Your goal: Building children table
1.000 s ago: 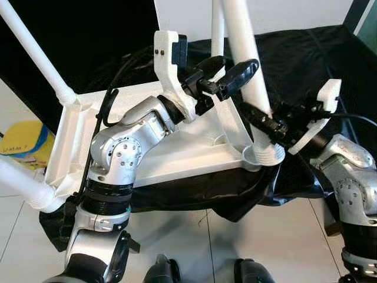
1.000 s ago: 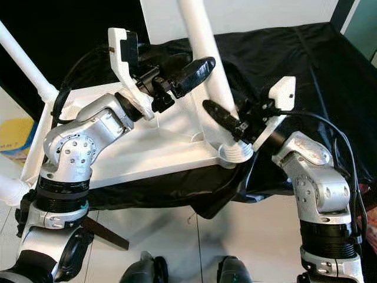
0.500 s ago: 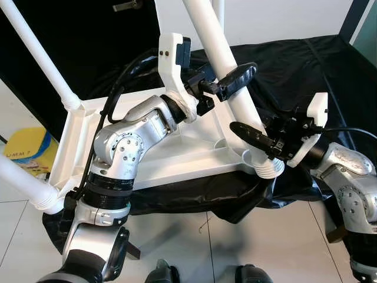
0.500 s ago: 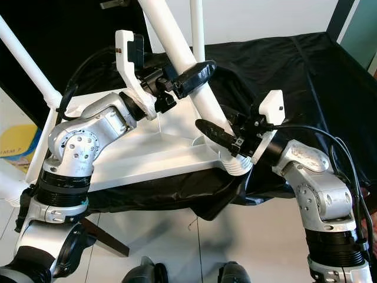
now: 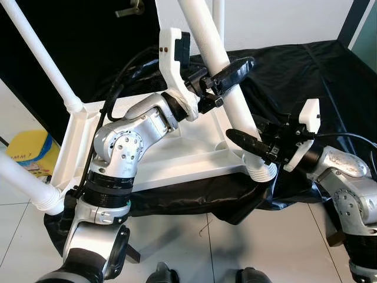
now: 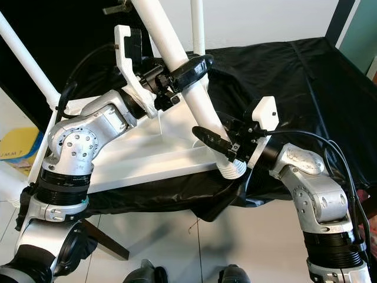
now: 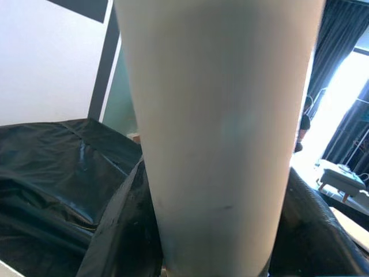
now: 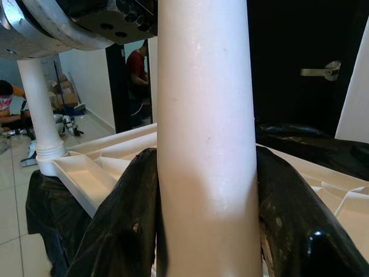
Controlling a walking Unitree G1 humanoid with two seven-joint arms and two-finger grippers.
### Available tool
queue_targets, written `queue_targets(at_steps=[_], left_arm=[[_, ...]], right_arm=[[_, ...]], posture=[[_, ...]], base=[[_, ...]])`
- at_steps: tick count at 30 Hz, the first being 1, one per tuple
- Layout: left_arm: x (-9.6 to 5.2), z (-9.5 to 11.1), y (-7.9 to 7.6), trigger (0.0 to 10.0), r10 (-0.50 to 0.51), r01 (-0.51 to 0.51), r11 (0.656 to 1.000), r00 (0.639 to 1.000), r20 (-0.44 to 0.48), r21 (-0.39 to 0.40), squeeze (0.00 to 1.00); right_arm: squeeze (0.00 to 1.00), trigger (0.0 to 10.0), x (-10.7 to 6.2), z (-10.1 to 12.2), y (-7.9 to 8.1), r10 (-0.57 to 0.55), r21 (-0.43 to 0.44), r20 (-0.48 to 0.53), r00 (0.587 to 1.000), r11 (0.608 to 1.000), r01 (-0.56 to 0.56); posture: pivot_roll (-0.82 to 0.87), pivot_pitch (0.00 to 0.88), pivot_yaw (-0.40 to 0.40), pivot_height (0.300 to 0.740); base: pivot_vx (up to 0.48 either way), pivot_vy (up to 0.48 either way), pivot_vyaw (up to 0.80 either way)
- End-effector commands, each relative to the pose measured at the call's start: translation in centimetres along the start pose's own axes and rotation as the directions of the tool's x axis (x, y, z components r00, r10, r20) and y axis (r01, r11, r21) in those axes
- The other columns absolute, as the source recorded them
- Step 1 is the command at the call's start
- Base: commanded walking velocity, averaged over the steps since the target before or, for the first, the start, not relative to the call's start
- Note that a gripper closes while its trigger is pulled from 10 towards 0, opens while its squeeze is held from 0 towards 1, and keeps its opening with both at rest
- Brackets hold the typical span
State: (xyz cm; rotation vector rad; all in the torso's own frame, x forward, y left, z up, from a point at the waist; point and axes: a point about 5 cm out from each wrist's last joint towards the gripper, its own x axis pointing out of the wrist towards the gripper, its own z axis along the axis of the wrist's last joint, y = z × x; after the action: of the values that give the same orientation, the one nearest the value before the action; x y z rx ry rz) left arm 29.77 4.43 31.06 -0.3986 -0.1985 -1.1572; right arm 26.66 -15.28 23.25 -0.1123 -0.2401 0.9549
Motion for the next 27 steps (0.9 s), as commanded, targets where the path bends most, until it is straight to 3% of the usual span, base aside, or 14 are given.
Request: queue_targets(at_steps=[1, 3, 4, 5, 6, 9, 10, 20, 27], left_arm=[[-0.2, 0.2, -1.2, 0.0, -0.22, 0.22, 0.975, 0.975, -0.011, 0.023, 0.0], [-0.1, 0.1, -1.1, 0.0, -0.207, 0.207, 0.978, 0.978, -0.017, 0.027, 0.0], [-0.1, 0.1, -1.1, 3.9, -0.198, 0.198, 0.98, 0.98, -0.021, 0.03, 0.0], [-0.1, 0.1, -1.1, 3.9, -0.198, 0.198, 0.98, 0.98, -0.021, 0.03, 0.0], [0.0, 0.0, -1.1, 10.0, -0.191, 0.192, 0.981, 0.981, -0.028, 0.037, 0.0], [0.1, 0.1, -1.1, 10.0, -0.178, 0.179, 0.983, 0.984, -0.031, 0.04, 0.0], [0.2, 0.1, -1.1, 10.0, -0.162, 0.163, 0.986, 0.986, -0.034, 0.045, 0.0], [1.3, 0.3, 0.1, 10.0, 0.001, 0.004, 0.997, 0.998, -0.061, 0.081, 0.0], [2.2, 0.6, 0.9, 10.0, 0.163, -0.149, 0.972, 0.985, -0.06, 0.183, 0.0]], right_arm=[[0.0, 10.0, 0.3, 0.0, 0.0, -0.004, -0.003, 0.007, 1.0, 1.0, 0.004], [0.0, 10.0, 0.3, 0.0, 0.0, -0.015, -0.001, 0.008, 1.0, 1.0, 0.015], [0.0, 10.0, 0.3, 0.0, -0.1, -0.023, 0.0, 0.008, 1.0, 1.0, 0.023], [0.0, 10.0, 0.3, 0.0, -0.1, -0.023, 0.0, 0.008, 1.0, 1.0, 0.023], [0.0, 10.0, 0.2, -0.1, -0.1, -0.038, 0.003, 0.009, 0.999, 0.999, 0.038], [0.0, 10.0, 0.2, -0.1, -0.4, -0.079, 0.018, 0.009, 0.997, 0.997, 0.079], [1.0, 10.0, 0.1, -0.2, -0.8, -0.123, 0.029, 0.008, 0.992, 0.992, 0.123], [1.0, 10.0, 0.5, -0.6, -2.0, -0.262, 0.044, -0.005, 0.965, 0.964, 0.261], [1.0, 10.0, 2.7, -1.6, -1.0, -0.329, -0.039, -0.06, 0.942, 0.944, 0.328]], posture=[[-0.12, 0.043, 0.077, 0.74], [-0.12, 0.043, 0.076, 0.74], [-0.12, 0.042, 0.075, 0.74], [-0.12, 0.042, 0.075, 0.74], [-0.12, 0.042, 0.071, 0.74], [-0.12, 0.041, 0.068, 0.74], [-0.12, 0.04, 0.065, 0.74], [-0.12, 0.042, 0.058, 0.74], [-0.12, 0.055, 0.07, 0.74]], base=[[0.0, 0.0, 0.0], [0.0, 0.0, 0.0], [0.0, 0.0, 0.0], [0.0, 0.0, 0.0], [0.0, 0.0, 0.0], [0.0, 0.0, 0.0], [0.0, 0.0, 0.0], [0.0, 0.0, 0.0], [0.0, 0.0, 0.0]])
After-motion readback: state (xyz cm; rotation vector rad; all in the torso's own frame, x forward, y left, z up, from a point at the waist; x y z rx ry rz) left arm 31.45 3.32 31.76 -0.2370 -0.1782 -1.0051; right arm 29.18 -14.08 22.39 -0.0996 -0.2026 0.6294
